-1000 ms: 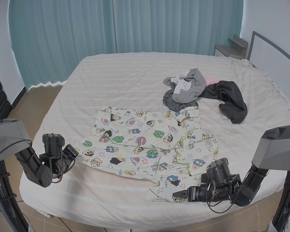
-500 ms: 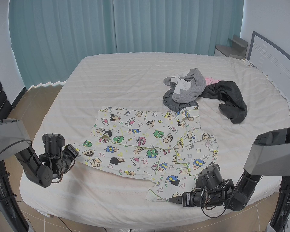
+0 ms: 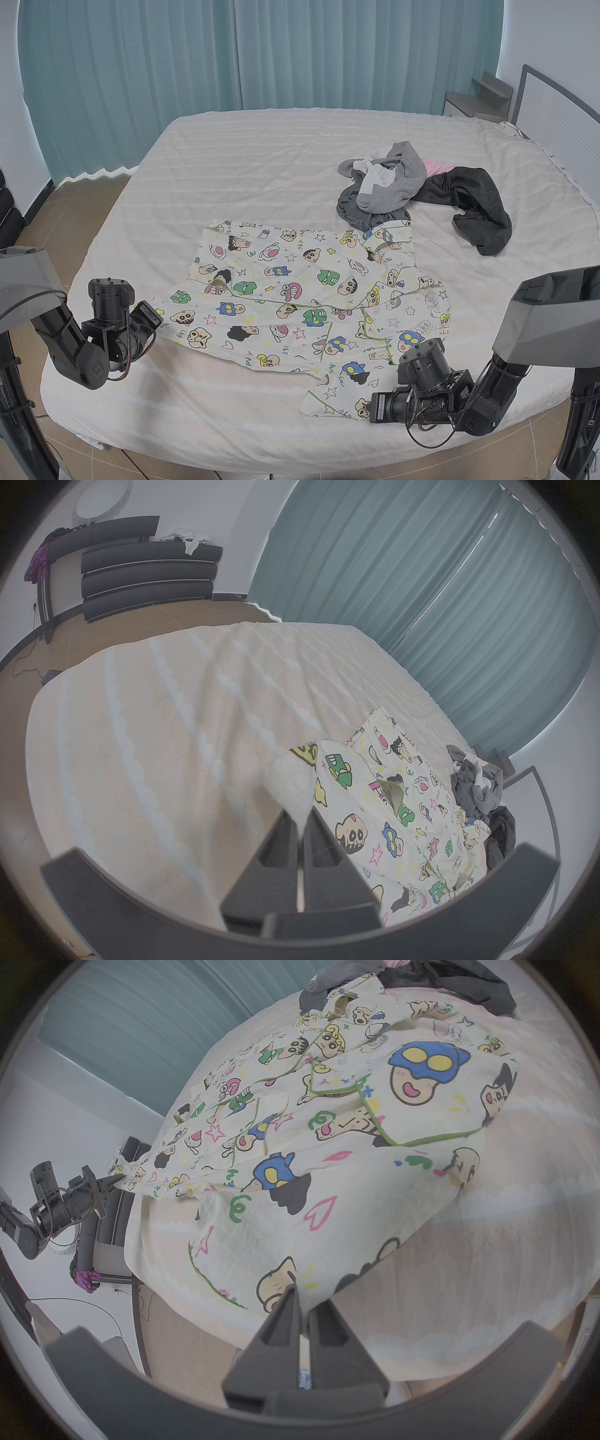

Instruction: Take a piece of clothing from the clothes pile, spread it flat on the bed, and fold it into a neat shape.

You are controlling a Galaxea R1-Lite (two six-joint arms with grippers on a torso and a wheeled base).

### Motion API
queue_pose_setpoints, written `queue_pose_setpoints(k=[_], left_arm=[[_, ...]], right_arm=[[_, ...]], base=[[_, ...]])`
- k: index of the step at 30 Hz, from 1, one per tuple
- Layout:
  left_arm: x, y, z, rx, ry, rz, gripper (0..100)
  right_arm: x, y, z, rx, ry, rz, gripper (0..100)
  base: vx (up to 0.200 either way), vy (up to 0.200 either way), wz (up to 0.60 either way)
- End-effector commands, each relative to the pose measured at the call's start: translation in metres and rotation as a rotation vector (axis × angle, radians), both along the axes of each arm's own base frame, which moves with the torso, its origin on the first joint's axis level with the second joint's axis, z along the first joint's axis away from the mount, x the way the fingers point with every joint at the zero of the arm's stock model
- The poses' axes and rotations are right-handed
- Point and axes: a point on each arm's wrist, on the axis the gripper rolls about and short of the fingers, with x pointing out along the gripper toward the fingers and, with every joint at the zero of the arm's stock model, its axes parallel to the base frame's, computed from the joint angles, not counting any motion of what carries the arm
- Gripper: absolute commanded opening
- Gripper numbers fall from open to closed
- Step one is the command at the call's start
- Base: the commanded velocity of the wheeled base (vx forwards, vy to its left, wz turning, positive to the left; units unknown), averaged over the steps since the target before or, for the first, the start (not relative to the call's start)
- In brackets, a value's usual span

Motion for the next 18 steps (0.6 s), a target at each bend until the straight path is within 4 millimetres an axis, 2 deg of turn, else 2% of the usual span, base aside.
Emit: queue_pose_setpoints(k=[1, 5, 11, 14, 18], left_arm=[[-0.003, 0.0, 0.0, 0.004, 0.005, -0.003, 0], [-0.009, 0.0, -0.002, 0.035, 0.023, -0.022, 0], [-0.026, 0.001, 0.002, 0.1, 0.05, -0.065, 0], [-0.033, 0.001, 0.008, 0.123, 0.042, -0.082, 0], [-0.046, -0.003, 0.012, 0.146, 0.052, -0.115, 0]], right_arm=[[-0.002, -0.004, 0.004, 0.003, -0.01, -0.011, 0], [-0.004, -0.014, 0.021, 0.034, -0.035, -0.033, 0], [-0.018, -0.032, 0.052, 0.087, -0.084, -0.045, 0], [-0.023, -0.037, 0.059, 0.1, -0.09, -0.041, 0], [-0.032, -0.042, 0.057, 0.089, -0.071, -0.036, 0]], base=[[0.0, 0.0, 0.0], [0.0, 0.0, 0.0], [0.0, 0.0, 0.0], [0.0, 0.0, 0.0], [0.0, 0.0, 0.0]])
